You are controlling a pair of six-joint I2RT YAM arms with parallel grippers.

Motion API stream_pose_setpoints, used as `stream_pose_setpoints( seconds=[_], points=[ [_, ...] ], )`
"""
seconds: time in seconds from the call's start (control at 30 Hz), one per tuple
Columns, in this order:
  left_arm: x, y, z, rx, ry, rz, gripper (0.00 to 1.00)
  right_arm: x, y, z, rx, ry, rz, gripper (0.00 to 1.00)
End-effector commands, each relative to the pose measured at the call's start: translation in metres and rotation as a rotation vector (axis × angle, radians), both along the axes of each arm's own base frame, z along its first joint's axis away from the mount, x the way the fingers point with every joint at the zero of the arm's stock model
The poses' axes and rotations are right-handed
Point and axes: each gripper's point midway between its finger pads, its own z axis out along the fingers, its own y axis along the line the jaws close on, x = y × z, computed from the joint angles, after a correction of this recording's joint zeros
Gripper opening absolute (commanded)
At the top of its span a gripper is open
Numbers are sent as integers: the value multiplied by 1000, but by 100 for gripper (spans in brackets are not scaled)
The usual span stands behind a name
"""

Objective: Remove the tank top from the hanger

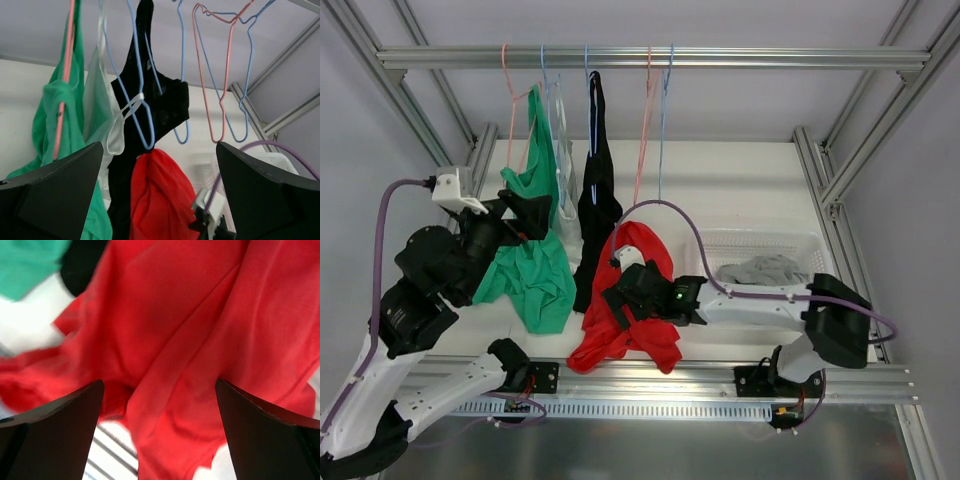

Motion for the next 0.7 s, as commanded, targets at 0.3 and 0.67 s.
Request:
stream_pose_setpoints(
  seconds=[0.3, 0.67],
  points=[
    [-39, 44, -58, 166, 71, 22, 99, 27, 14, -62, -73, -62, -148, 7],
    [-48, 74, -86, 217, 80, 121, 99, 18, -25, 80, 135, -249, -123, 0]
  ],
)
